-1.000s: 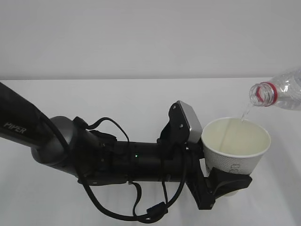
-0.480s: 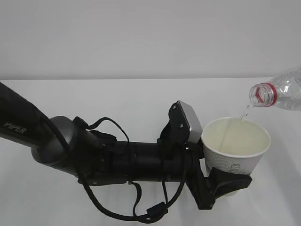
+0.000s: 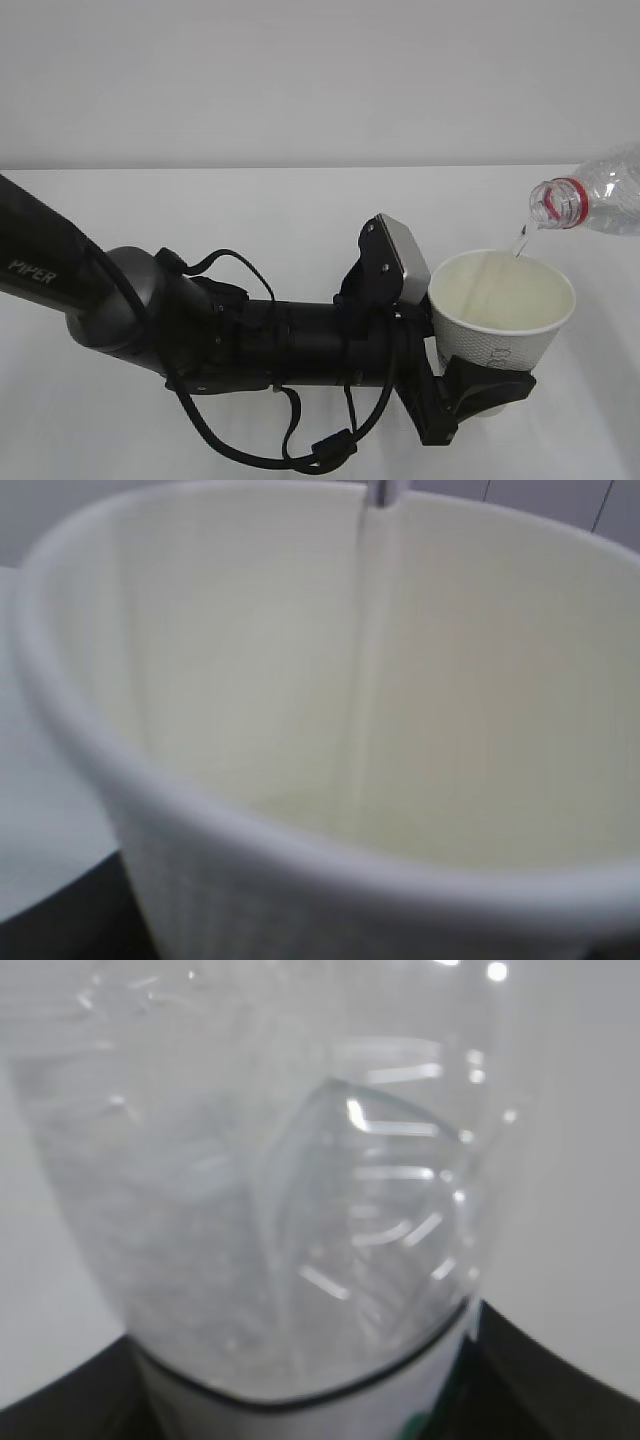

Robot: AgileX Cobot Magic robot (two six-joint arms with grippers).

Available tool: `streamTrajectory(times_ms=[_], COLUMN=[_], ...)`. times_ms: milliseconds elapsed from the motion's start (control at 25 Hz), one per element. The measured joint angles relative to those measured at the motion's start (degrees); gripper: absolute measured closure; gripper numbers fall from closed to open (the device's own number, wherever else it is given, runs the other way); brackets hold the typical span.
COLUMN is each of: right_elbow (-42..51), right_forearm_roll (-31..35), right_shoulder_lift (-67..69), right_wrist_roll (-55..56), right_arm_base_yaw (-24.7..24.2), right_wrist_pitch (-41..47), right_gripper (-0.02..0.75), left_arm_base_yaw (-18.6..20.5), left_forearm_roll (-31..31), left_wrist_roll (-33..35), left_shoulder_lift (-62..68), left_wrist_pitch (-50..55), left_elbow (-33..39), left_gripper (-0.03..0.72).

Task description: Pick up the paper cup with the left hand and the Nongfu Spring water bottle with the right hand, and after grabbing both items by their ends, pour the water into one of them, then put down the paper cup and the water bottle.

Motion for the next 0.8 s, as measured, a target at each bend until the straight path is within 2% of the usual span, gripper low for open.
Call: streamTrajectory(times_ms=[800], right_elbow=[0.00], right_forearm_roll=[0.00], right_shoulder_lift=[0.00], right_wrist_roll=[-0.03], right_arm_base_yaw=[0.00], right_wrist_pitch=[-0.23], right_gripper=[0.286], left_arm_base_yaw=[0.00], left_forearm_roll=[0.00], left_wrist_roll=[0.00], left_shoulder_lift=[0.00], left_wrist_pitch=[0.00], left_elbow=[0.00], left_gripper=[0.142])
